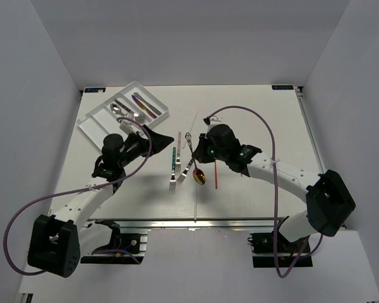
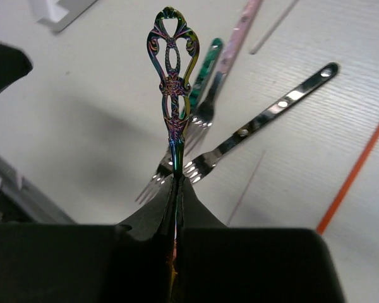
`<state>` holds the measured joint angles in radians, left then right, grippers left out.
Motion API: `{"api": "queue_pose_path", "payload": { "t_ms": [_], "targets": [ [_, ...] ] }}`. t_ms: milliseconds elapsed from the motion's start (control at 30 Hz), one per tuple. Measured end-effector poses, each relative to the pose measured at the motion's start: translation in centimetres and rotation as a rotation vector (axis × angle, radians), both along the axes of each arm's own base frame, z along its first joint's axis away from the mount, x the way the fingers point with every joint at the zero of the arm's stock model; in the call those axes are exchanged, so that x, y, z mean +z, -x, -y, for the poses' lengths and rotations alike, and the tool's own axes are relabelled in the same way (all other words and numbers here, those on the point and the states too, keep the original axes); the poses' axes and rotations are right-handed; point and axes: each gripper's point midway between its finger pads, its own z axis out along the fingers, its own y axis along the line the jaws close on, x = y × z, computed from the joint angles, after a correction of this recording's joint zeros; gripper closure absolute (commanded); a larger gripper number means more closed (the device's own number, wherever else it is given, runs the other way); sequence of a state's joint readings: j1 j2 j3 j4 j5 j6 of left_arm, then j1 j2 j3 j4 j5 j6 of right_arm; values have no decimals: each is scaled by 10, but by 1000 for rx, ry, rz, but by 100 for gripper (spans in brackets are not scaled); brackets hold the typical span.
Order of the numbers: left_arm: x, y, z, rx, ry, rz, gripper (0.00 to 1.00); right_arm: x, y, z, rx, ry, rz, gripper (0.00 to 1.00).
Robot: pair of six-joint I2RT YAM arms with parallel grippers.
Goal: Sort the eating utensils into containers
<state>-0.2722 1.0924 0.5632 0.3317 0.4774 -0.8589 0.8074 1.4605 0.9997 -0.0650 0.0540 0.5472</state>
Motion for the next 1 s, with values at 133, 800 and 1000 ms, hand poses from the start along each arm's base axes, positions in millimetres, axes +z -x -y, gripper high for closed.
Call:
{"api": "queue_pose_path", "payload": {
  "t_ms": [133, 800, 1000],
  "targets": [
    [21, 3, 17, -40, 38, 67, 2, 16, 16, -16, 100, -69, 6, 100],
    [-23, -9, 53, -75, -73, -23, 100, 35, 33, -37, 182, -128, 42, 100],
    [-44, -25, 30, 61, -212, -80, 64, 16, 18, -13, 68, -28, 67, 43]
  ]
}}
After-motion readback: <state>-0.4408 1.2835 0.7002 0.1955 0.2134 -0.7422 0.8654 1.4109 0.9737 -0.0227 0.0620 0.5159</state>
